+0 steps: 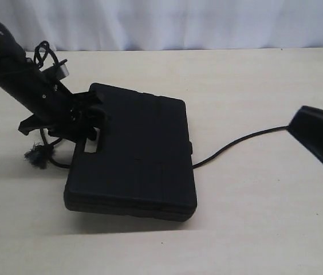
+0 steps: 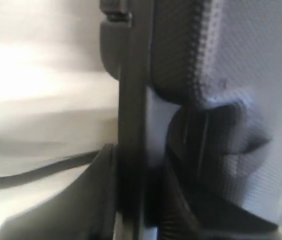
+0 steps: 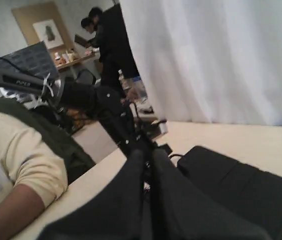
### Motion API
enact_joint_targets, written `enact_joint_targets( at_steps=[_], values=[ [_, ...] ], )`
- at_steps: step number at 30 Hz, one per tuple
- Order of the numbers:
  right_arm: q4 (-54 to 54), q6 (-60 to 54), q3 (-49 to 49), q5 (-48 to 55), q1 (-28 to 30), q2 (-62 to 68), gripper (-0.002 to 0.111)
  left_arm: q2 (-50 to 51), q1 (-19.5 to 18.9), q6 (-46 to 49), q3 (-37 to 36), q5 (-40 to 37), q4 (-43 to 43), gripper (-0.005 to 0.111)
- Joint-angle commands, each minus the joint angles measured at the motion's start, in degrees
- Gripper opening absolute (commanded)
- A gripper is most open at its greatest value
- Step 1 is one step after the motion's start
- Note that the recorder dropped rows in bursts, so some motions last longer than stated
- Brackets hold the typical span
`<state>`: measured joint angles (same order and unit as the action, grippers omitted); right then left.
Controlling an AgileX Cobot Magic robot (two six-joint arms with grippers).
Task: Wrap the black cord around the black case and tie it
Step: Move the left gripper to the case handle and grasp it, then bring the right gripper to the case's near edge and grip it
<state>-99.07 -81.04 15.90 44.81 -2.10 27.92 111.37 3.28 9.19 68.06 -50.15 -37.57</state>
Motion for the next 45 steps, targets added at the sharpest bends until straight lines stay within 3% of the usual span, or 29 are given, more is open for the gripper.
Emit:
enact_joint_targets(
  at_steps=[1,5,9,17,21,26,31,36,39,45],
  values=[
    [-0.87,-8.23,3.81,11.46,0.01,14.20,0.004,-1.89,-0.20,6.38,0.80,-3.70,-12.95,0.000],
    [-0.03,-8.19,7.70,11.14,-1.22,22.12,0.004,-1.89,-0.20,10.59,0.80,-4.86,-18.22,0.000],
    [4.02,-9.42,12.42,-6.18,-11.82,24.18,0.004,-1.89,-0.20,10.59,0.80,-4.63,-18.84,0.000],
    [20.21,-9.31,20.85,-43.84,-39.67,28.66,0.004,-1.89,-0.20,10.59,0.80,-5.35,-19.05,0.000],
    [20.31,-14.77,20.96,-63.89,-50.60,33.34,0.008,-1.89,-0.20,10.59,0.80,-7.62,-19.05,0.000],
    [5.95,-32.23,20.96,-81.33,-61.19,41.30,0.027,-1.89,-0.20,10.59,0.80,-7.82,-19.05,0.000],
    [0.99,-37.12,20.96,-85.93,-69.01,48.51,0.054,-1.89,-0.20,10.59,0.80,-7.29,-19.21,0.000],
    [1.83,-36.17,21.08,-87.78,-74.97,54.41,0.084,-1.89,-0.20,10.59,0.80,-7.29,-19.21,0.000],
    [1.93,-32.21,21.08,-87.63,-76.39,57.51,0.096,-1.89,-0.20,10.59,0.80,-7.47,-20.46,0.000],
    [3.96,-18.68,21.08,-88.53,-80.67,61.91,0.100,-1.89,-0.20,10.59,0.80,-8.84,-23.40,0.000]
  ],
)
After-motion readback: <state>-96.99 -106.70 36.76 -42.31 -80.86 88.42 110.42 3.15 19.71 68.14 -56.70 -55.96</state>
